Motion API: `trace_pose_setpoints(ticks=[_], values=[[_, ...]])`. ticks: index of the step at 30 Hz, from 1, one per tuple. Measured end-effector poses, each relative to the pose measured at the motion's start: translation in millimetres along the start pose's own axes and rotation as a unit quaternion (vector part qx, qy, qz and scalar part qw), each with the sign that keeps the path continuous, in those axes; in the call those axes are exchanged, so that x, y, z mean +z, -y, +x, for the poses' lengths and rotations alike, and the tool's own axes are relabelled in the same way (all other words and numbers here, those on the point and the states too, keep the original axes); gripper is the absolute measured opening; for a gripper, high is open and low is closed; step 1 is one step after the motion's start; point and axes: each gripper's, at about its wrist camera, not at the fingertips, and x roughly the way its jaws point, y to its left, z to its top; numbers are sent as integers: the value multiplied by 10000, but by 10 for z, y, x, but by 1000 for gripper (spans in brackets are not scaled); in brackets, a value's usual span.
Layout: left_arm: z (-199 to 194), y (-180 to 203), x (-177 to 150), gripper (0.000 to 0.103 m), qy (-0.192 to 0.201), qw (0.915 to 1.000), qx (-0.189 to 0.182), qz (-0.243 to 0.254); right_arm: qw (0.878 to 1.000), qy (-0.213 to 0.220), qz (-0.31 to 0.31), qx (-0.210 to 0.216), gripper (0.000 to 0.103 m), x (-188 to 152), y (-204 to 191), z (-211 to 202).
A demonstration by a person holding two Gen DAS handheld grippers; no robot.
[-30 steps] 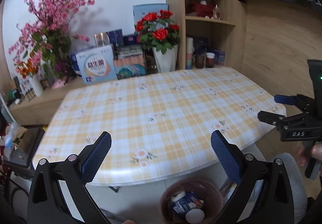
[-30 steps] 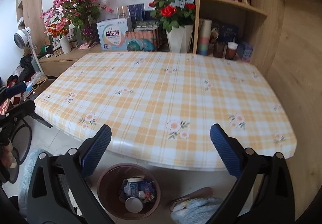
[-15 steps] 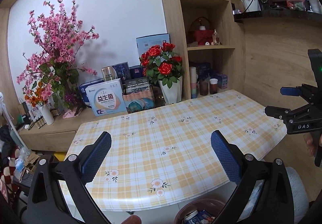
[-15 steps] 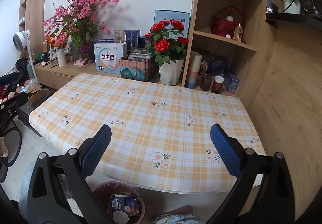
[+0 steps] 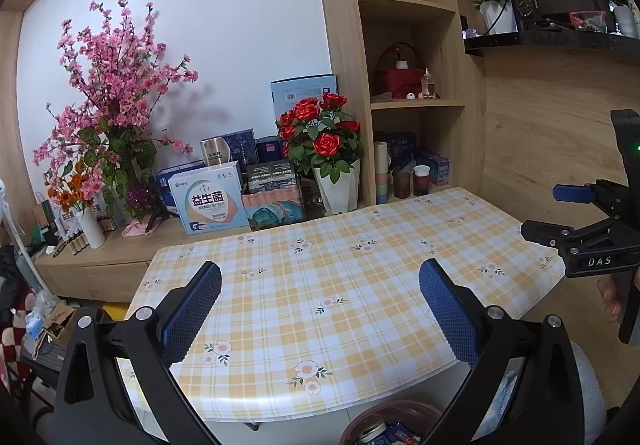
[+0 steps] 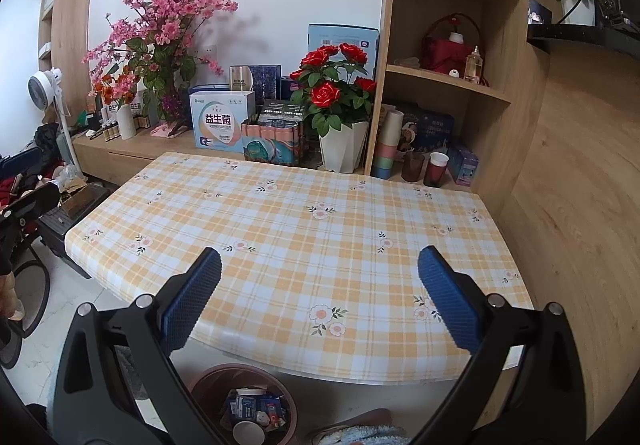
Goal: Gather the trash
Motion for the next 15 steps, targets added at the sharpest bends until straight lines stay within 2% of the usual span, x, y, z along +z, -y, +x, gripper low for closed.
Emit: trace_pose_setpoints(ticks=[15], values=[[1, 12, 10, 97, 2, 10000, 67, -2, 10000, -24, 43, -45, 97, -17, 39, 5]])
